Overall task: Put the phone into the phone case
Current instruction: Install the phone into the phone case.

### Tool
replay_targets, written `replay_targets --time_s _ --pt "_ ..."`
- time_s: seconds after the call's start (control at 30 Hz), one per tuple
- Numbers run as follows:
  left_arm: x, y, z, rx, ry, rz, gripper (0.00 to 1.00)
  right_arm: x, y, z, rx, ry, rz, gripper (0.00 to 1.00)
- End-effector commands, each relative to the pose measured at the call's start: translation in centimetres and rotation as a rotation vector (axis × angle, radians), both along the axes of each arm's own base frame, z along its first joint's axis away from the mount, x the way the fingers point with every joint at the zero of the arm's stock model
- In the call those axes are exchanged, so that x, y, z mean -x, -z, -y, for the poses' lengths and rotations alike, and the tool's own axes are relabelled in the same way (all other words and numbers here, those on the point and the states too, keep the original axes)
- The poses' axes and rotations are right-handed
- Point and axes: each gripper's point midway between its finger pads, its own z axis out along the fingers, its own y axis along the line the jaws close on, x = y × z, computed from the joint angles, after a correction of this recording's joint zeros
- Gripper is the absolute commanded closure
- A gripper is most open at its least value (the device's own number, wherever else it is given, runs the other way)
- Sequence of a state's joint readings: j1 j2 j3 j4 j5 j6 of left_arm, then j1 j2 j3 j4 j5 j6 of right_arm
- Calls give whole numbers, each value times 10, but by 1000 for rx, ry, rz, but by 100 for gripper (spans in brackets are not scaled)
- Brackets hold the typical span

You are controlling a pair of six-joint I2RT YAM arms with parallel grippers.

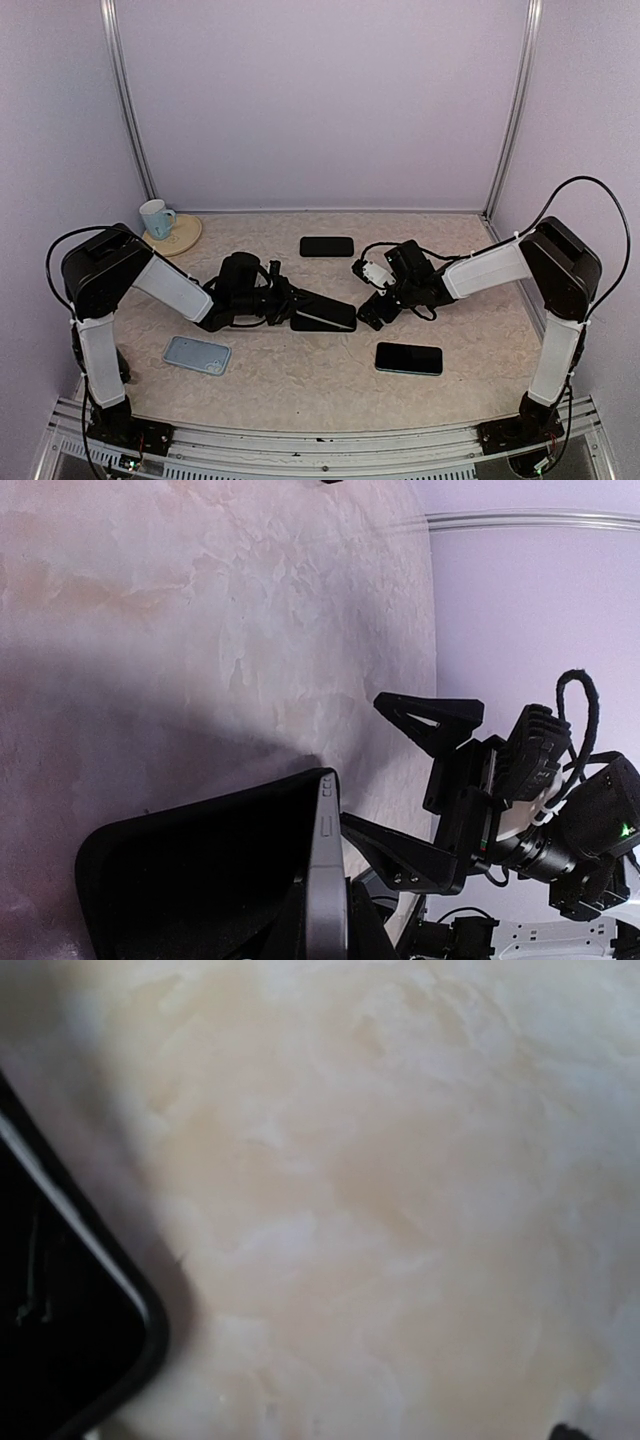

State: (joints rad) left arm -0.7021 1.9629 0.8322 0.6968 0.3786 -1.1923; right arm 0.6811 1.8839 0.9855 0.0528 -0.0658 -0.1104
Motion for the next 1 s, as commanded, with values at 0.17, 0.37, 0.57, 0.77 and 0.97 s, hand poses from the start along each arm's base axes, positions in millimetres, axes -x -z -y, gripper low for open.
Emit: replay_targets --time_s 0.17,0.37,0.57,0.77,0.97 --pt "19 20 19 -17 98 4 100 38 15 -40 -57 -153 -84 1" --pt "21 23 18 -24 102 2 100 36 13 -38 -45 -141 -76 1" --pt "18 18 6 -28 79 20 100 31 6 -29 -12 -106 -46 0" --pt "15 4 -2 -7 70 62 100 25 -8 -24 -3 -75 -15 0" --pt "15 -12 -6 20 65 115 100 32 -37 -21 -121 -91 -55 0"
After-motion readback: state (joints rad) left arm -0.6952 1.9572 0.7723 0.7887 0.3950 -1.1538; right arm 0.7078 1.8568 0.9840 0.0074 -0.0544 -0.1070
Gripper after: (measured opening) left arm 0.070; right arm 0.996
